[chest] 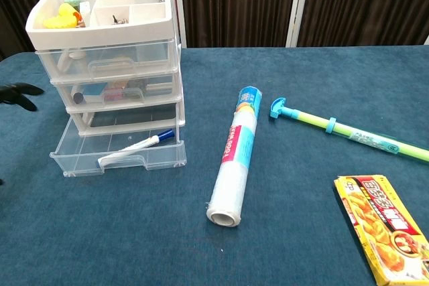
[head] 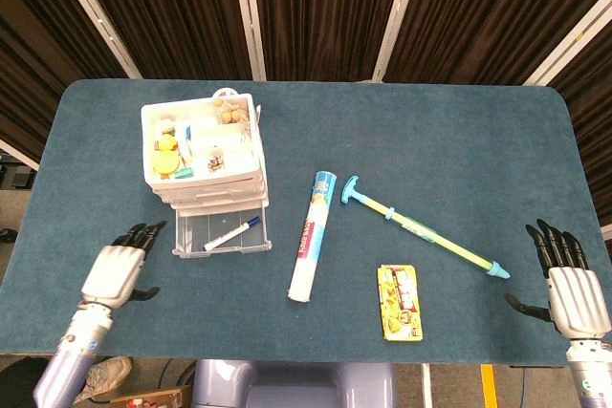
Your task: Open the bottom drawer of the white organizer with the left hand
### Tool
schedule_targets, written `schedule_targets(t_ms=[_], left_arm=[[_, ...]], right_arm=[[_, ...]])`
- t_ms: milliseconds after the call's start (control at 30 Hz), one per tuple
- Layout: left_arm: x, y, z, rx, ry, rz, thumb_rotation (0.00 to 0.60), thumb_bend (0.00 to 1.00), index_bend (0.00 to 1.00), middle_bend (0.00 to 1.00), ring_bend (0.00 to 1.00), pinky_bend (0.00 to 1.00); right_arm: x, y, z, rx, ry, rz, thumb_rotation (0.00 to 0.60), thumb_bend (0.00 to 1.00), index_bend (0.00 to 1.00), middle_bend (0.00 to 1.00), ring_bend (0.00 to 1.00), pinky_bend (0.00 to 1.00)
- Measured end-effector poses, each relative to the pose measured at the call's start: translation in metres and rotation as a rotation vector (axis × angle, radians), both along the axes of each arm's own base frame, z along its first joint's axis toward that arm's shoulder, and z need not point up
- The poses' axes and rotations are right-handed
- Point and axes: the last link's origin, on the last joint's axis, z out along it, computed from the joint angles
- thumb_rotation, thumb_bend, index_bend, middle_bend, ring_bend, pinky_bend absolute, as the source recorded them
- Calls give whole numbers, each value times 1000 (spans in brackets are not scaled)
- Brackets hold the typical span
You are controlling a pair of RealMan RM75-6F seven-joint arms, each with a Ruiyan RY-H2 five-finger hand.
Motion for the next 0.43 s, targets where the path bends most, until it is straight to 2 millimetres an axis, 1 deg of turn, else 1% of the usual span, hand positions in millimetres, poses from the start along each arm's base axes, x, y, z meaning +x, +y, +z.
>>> schedule_targets(t_ms=[100, 233, 300, 433], left_arm=[[-12, -8, 13, 36, -4, 3, 600, 34, 1, 76, 29, 245], [-25, -18, 27, 71, 10, -4, 600, 34, 0, 5, 0, 158], [-32, -23, 34, 98, 37, -20, 600, 33, 0, 0, 0, 122], [-44, -31, 50, 167, 98, -60, 600, 28, 0, 0, 0, 101]], right_arm=[[0, 0, 0, -1, 1, 1, 600, 86, 0, 0, 0, 0], [0, 0, 0, -3, 2, 0, 600, 86, 0, 0, 0, 0], [0, 0, 0, -5, 1, 0, 600, 86, 0, 0, 0, 0], [0, 0, 1, -8, 3, 1, 600, 86, 0, 0, 0, 0]])
